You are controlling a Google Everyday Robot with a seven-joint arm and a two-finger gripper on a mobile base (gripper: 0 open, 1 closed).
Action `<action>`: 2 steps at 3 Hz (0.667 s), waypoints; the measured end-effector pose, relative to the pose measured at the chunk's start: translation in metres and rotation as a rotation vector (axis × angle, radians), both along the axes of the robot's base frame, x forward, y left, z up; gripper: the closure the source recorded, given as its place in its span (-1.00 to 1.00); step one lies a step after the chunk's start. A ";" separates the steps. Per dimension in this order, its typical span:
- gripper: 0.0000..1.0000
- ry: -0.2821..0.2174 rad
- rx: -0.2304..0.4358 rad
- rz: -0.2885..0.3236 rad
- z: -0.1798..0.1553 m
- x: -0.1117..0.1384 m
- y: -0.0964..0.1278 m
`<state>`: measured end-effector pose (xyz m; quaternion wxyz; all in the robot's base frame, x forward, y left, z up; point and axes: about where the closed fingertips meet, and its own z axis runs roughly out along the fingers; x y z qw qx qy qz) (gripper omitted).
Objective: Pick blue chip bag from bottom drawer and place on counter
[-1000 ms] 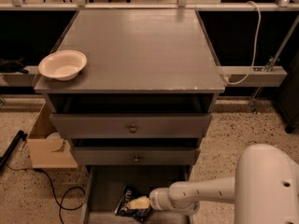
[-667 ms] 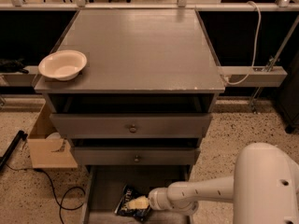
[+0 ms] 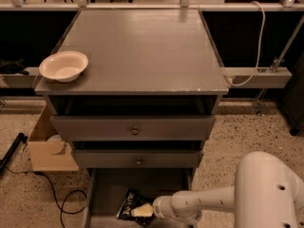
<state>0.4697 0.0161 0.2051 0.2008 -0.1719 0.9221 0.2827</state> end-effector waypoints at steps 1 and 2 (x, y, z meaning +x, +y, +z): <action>-1.00 -0.051 -0.010 -0.019 -0.017 -0.002 -0.003; -1.00 -0.090 -0.019 -0.036 -0.025 -0.002 -0.004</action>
Offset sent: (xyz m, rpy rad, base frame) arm -0.0016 -0.0079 -0.0332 -0.0306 -0.1376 -0.0579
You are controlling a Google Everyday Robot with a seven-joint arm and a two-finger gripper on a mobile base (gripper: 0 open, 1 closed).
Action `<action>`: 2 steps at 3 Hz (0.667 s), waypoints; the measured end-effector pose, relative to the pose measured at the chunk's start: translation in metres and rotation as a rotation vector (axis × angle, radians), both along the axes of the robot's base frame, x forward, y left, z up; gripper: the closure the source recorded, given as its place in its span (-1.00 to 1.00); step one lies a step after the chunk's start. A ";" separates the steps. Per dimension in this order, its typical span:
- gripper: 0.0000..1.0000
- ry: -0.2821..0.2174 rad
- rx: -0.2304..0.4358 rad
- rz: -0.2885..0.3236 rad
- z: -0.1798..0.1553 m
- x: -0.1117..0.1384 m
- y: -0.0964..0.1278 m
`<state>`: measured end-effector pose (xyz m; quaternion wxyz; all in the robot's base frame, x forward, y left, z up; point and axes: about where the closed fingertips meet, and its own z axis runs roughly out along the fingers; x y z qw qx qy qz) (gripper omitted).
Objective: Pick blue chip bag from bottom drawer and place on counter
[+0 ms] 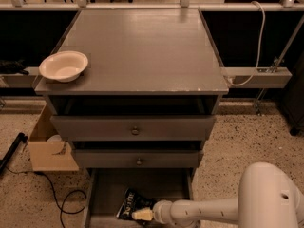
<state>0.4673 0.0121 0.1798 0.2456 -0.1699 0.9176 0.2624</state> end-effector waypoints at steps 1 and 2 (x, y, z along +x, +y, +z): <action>-1.00 0.002 -0.010 0.004 -0.005 -0.001 0.006; -1.00 -0.006 -0.041 0.011 -0.019 0.002 0.013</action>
Offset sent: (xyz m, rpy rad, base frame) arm 0.0068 0.0193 -0.0274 -0.0600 -0.0094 0.0191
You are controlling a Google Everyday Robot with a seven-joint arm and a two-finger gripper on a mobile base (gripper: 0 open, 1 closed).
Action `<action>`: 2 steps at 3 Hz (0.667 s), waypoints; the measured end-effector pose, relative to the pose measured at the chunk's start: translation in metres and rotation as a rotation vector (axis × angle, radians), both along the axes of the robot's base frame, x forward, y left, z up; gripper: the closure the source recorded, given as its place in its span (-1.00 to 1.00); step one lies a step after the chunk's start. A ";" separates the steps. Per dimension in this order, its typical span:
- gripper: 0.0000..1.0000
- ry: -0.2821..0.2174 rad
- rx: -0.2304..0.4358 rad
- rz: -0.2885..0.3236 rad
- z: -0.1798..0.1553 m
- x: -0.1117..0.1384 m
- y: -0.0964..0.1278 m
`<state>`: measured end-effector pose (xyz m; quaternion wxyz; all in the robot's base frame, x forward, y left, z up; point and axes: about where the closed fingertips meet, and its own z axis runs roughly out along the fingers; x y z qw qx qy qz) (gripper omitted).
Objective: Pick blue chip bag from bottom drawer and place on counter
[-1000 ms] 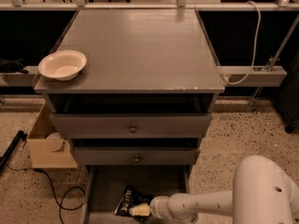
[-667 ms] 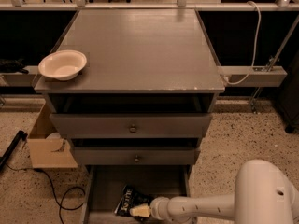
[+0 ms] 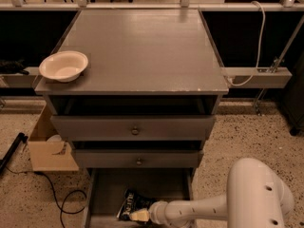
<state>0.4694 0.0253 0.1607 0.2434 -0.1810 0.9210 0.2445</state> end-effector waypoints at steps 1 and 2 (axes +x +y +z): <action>-1.00 -0.012 -0.021 -0.001 -0.007 0.001 0.000; -1.00 -0.051 -0.055 0.000 -0.012 0.000 0.006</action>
Offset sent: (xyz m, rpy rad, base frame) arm 0.0011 0.0046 -0.0123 -0.0816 -0.0809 -0.0062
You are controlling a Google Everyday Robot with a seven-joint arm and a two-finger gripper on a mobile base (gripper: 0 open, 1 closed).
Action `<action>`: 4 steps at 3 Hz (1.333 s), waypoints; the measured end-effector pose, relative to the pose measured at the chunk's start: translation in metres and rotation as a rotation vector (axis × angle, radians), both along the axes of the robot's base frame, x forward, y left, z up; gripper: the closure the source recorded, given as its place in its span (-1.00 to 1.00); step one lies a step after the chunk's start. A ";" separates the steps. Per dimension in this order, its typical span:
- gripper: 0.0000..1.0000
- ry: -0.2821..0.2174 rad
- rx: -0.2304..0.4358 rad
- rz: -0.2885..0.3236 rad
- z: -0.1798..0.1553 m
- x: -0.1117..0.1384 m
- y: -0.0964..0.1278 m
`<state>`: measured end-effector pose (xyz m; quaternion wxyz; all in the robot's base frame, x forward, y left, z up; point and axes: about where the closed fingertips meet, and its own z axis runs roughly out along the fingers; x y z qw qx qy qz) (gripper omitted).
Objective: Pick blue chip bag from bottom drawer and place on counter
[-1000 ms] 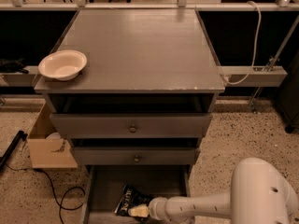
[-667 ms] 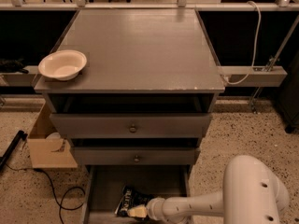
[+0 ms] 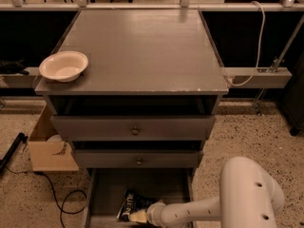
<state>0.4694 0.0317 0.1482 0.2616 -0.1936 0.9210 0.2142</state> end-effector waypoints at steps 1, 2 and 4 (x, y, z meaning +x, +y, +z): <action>-1.00 -0.021 -0.019 0.000 -0.005 0.000 0.006; -1.00 -0.046 -0.055 -0.006 -0.014 0.000 0.009; -0.46 -0.050 -0.060 -0.007 -0.015 0.000 0.010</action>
Offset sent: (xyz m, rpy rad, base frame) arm 0.0018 0.0116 -0.0239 -0.1051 -0.0832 -0.0188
